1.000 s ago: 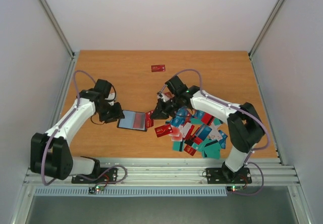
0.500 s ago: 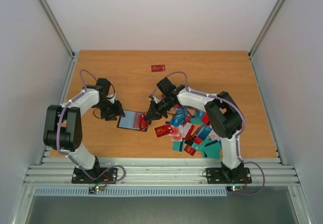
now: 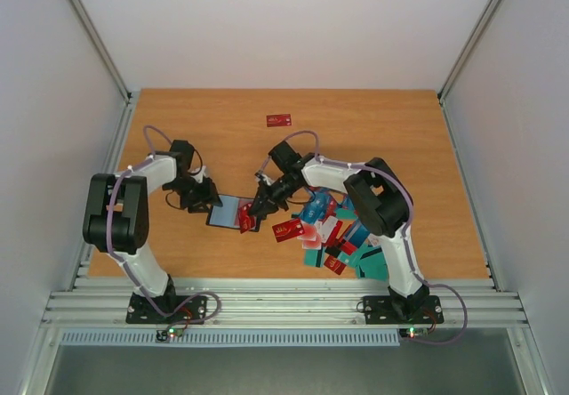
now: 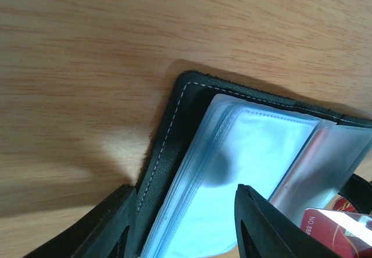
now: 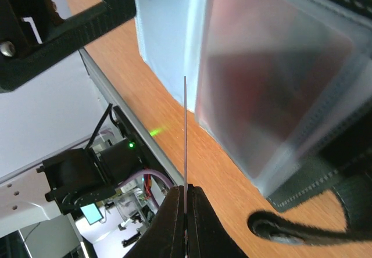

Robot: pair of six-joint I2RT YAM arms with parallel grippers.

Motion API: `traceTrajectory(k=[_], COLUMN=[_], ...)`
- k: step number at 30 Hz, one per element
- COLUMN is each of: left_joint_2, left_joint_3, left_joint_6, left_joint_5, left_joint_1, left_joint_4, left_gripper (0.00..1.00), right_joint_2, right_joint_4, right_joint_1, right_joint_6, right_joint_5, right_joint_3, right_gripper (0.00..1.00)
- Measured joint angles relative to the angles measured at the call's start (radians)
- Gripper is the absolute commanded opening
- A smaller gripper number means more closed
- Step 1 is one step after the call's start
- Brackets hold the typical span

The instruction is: Put the credit cards into the card holder

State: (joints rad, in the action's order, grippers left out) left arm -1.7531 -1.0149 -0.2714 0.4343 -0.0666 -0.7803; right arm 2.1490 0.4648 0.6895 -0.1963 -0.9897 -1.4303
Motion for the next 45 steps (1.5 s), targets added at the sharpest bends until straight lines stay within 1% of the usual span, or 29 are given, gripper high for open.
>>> traceTrajectory(k=[12,19,24,37,45], left_joint_2=[-0.002,-0.002,-0.002,-0.002,-0.002], left_joint_3=[0.005,0.014,0.018,0.021,0.024], left_joint_6=[0.019,0.019,0.021,0.034,0.041], left_joint_5=[0.0,0.0,0.0,0.001,0.007], left_joint_1=[0.001,0.006,0.008,0.008,0.011], left_joint_4=[0.007,0.016,0.019,0.022,0.023], left_gripper=[0.35,0.3,0.27,0.24,0.22], right_joint_2=[0.095,0.12,0.112,0.118,0.154], right_joint_4=[0.015,0.081,0.094,0.093,0.083], right_joint_1=[0.001,0.001,0.001,0.001,0.001], right_joint_6=[0.043,0.092,0.105,0.089,0.081], right_joint_5=[-0.021,-0.011,-0.009,-0.005,-0.006], right_joint_3=[-0.12,-0.136,-0.136,-0.139,-0.181], right_gripper=[0.01,0.01,0.01,0.01,0.01])
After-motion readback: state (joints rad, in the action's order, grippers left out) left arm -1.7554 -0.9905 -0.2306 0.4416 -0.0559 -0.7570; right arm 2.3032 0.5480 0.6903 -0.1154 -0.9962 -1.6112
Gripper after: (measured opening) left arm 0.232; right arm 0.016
